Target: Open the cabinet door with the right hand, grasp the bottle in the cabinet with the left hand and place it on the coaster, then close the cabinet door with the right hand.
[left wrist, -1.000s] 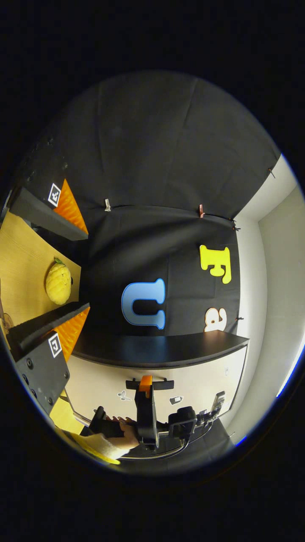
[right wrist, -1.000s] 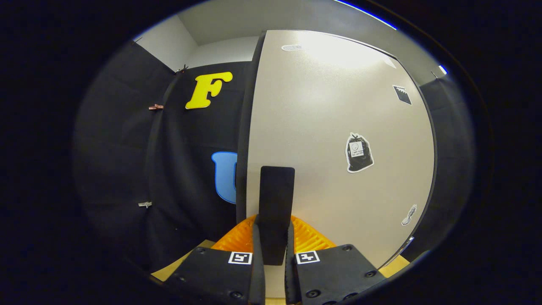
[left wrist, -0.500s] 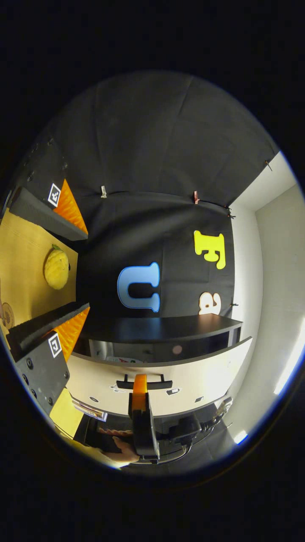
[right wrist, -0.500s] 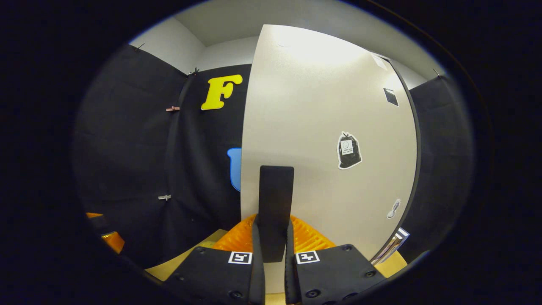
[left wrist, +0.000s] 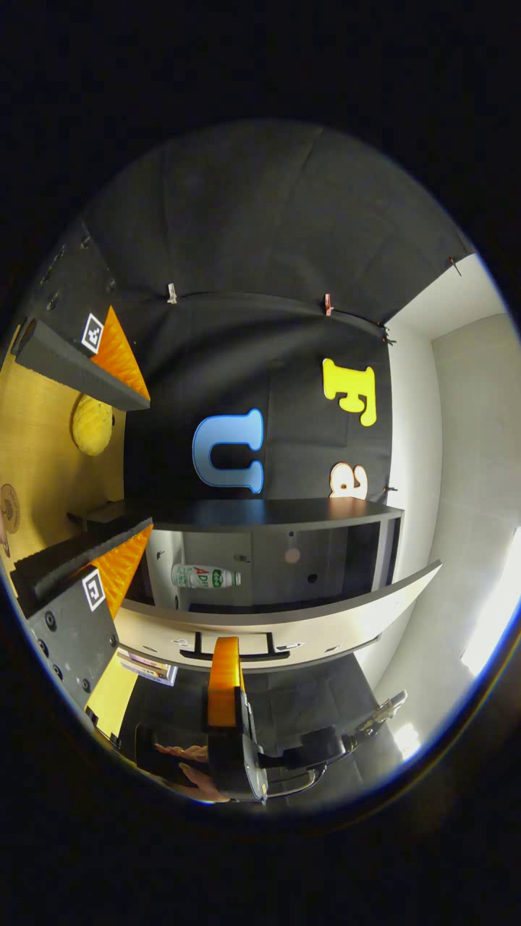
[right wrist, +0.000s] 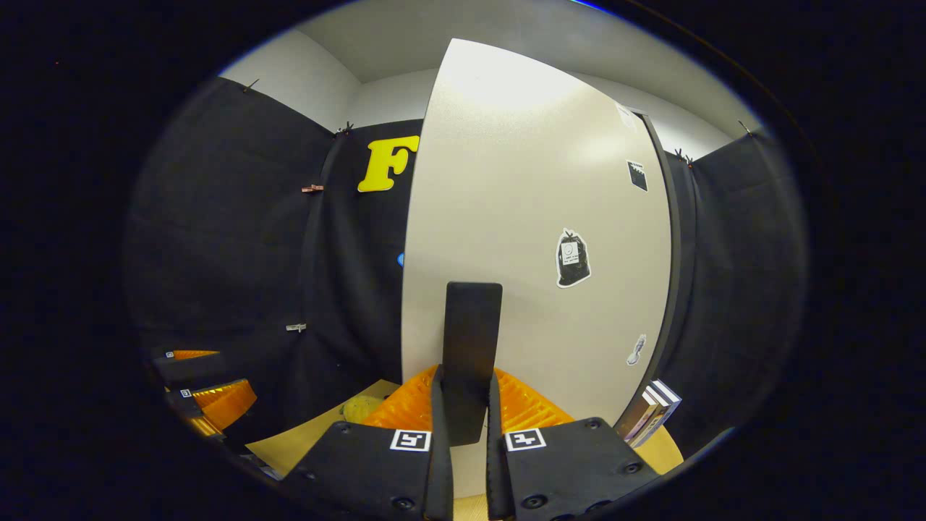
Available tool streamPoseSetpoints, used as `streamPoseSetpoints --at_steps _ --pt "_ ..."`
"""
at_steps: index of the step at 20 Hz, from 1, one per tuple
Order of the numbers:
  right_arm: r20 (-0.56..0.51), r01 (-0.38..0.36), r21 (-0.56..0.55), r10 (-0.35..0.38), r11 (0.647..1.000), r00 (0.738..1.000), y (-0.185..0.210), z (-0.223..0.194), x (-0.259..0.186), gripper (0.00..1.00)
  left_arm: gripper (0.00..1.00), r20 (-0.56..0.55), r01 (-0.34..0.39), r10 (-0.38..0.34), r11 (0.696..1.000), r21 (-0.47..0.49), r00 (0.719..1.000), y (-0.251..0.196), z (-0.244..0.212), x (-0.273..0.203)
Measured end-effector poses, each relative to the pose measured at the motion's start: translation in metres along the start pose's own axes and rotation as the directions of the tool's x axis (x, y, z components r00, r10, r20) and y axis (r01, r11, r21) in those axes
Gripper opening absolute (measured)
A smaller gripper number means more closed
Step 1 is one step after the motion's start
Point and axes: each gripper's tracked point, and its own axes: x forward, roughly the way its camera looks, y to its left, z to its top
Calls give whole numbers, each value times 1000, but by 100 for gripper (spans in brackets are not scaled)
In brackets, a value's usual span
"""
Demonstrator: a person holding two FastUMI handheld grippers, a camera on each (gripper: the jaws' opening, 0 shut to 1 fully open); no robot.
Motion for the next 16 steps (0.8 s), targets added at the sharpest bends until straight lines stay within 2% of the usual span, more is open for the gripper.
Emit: streamPoseSetpoints --at_steps 6,13,16 --pt "12 24 -11 -23 1000 1000 -15 4 -27 23 92 -3 110 -110 994 -23 994 -45 -2 14" --pt "9 142 -40 -142 989 990 -56 5 -63 22 92 -13 257 -258 966 -31 966 -106 -9 29" --pt "-6 202 -40 -202 979 979 -75 -1 -77 21 92 -36 290 -291 957 -29 956 -123 -14 37"
